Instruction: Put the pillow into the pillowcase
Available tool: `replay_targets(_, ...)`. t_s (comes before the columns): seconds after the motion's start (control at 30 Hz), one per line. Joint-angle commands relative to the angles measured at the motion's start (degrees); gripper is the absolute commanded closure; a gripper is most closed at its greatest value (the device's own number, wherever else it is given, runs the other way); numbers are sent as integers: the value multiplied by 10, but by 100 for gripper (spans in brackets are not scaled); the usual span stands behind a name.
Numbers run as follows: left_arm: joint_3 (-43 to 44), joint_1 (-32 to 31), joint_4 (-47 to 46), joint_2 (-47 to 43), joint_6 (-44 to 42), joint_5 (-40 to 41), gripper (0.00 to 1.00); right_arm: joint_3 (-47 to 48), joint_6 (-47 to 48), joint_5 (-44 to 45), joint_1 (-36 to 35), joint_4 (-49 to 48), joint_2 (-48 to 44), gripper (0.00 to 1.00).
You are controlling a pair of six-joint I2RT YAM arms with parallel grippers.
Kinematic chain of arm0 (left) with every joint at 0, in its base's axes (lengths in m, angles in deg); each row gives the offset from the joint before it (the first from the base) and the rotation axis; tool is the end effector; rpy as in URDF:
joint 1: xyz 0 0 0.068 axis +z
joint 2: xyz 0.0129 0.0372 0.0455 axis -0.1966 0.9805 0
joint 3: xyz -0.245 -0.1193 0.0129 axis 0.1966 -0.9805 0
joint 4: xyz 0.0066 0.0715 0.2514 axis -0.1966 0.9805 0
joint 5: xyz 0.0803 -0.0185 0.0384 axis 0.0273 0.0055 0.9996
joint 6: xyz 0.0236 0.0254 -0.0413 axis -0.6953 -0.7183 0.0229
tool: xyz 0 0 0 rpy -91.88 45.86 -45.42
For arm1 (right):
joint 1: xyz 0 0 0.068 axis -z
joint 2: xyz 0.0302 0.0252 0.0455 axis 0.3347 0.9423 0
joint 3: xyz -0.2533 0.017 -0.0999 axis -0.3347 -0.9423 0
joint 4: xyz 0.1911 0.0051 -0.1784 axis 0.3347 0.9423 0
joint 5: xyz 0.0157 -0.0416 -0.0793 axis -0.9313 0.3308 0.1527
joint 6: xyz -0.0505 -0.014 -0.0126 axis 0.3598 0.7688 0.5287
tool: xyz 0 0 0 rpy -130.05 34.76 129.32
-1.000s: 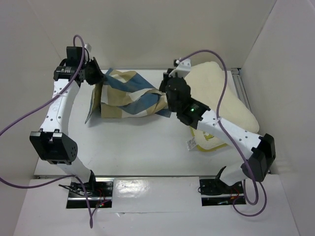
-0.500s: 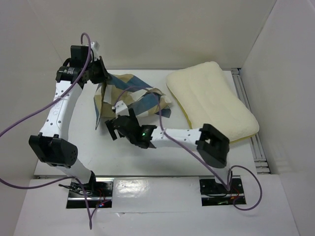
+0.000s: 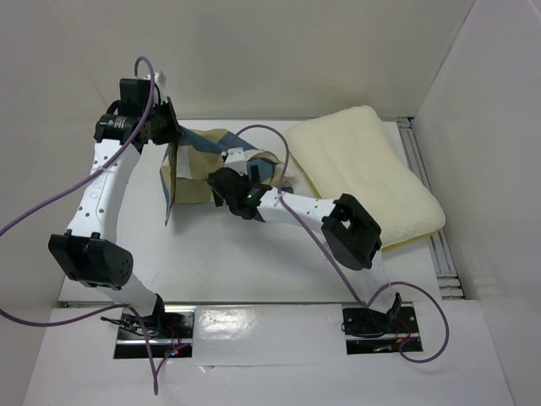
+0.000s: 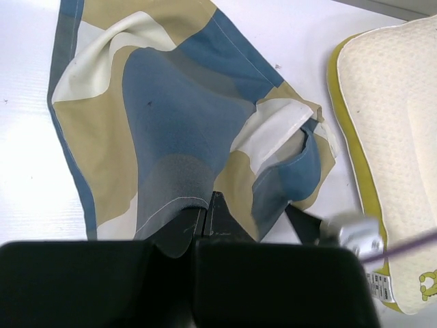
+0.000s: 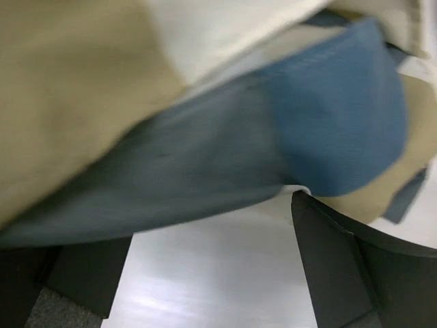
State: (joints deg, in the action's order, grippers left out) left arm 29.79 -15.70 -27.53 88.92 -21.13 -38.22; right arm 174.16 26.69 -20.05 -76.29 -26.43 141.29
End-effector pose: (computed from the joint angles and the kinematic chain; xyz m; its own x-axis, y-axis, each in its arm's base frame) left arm 0.3447 -0.0285 0.4288 -0.5513 -0.3635 -0.7510 -0.1033 0.9229 -0.3708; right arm 0.2781 0.3841 0.2263 -0.4900 -0.1170 -0.8638 -0.2114 0.9773 -0.0124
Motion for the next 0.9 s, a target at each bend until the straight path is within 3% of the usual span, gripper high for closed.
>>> replay_targets(0.0, 15, 1, -6, -21, -14, 10, 100, -4, 9, -26, 23, 27, -9, 1)
replay_targets(0.07, 20, 1, -6, -21, -14, 10, 100, -4, 32, -45, 30, -4, 11, 4)
replay_targets(0.17, 20, 1, -6, -21, -14, 15, 100, 4, 40, -30, 36, -9, 31, 23)
replay_targets(0.2, 20, 1, -6, -21, -14, 21, 100, 11, 49, -13, 42, -18, 31, 35)
replay_targets(0.23, 20, 1, -6, -21, -14, 21, 100, 11, 55, -13, 42, -31, 31, 62)
replay_targets(0.27, 20, 1, -6, -21, -14, 21, 100, 6, 55, -6, 47, -36, 31, 80)
replay_targets(0.3, 20, 1, -6, -21, -14, 28, 100, -9, 60, -6, 47, -44, 8, 95)
replay_targets(0.33, 20, 1, -6, -21, -14, 28, 100, -18, 60, -6, 61, -52, -3, 100)
replay_targets(0.5, 20, 7, -6, -21, -14, 28, 100, -97, 75, -22, 90, -123, -112, 100)
replay_targets(0.6, 25, 7, -6, -21, -14, 28, 100, -119, 76, -86, 112, -97, -170, 100)
replay_targets(0.7, 25, 7, -6, -21, -9, 21, 100, -147, 24, -196, 152, -52, -197, 71)
replay_targets(0.73, 25, 7, -6, -21, -9, 21, 100, -160, 6, -220, 164, -51, -203, 54)
replay_targets(0.77, 25, 7, -6, -21, -9, 21, 100, -197, -21, -271, 183, -58, -218, 24)
replay_targets(0.87, 25, 7, -6, -21, -9, 21, 100, -269, -72, -348, 211, -100, -238, 10)
